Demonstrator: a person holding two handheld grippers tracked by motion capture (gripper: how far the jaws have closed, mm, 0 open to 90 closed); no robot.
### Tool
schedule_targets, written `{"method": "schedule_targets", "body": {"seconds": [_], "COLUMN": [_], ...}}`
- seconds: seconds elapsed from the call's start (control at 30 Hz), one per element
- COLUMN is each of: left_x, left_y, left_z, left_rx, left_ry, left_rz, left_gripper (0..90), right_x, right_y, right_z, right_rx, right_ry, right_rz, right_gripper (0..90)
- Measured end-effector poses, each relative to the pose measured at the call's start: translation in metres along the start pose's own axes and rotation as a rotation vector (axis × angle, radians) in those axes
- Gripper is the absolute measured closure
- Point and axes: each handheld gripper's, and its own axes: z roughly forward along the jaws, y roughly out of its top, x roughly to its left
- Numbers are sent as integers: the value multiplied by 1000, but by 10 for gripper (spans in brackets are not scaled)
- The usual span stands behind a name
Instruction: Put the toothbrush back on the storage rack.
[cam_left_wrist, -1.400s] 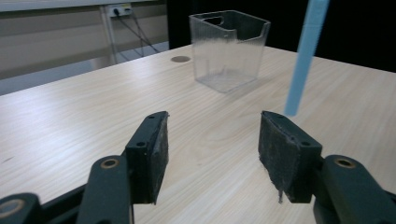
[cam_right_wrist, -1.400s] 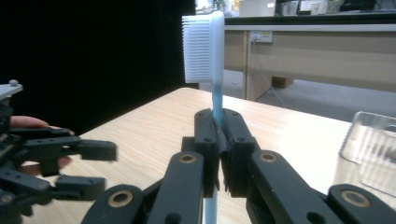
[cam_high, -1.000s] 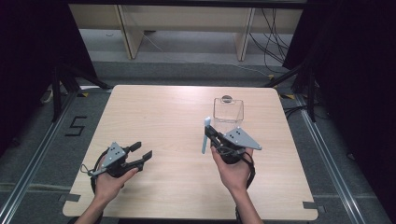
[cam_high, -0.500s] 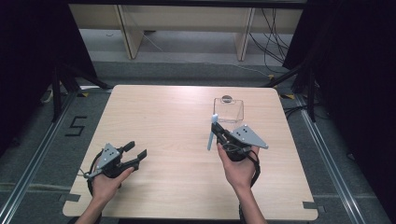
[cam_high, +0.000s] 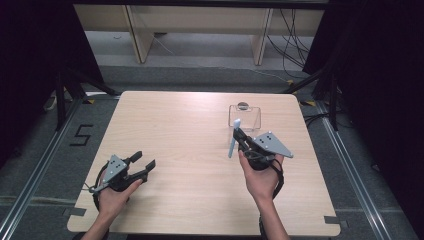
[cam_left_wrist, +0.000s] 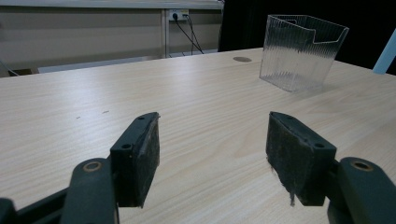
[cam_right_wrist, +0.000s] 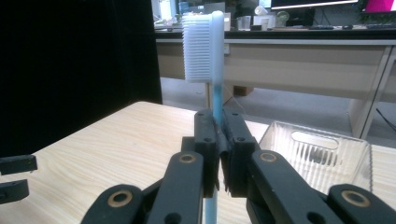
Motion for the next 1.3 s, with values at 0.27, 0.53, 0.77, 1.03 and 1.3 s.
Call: {"method": "schedule_targets", "body": {"seconds": [0.27,0.53,0.77,1.03,1.3], "left_x": [0,1,2,1,2], "left_y": [-2,-4,-4,-6,-6], "left_z": [0,0,0,2,1], "left_rx": [-6,-12,-20,-43,-27], "left_ry": [11,19,26,19,28], "left_rz": [5,0,9,11,19], "left_gripper": [350,351,353,354,354], "right_x": [-4,-9,-15,-23,-30], "right_y": [2,7,14,23,30], "right_z": [-1,-4,-4,-4,-4], "right_rx": [-10,-6,-11,-37,-50], "right_ry": [-26,-36,-59,-80,-108], "right_rz": [-18,1,-10,-35,-42], "right_gripper": [862,861,861,861,861]}}
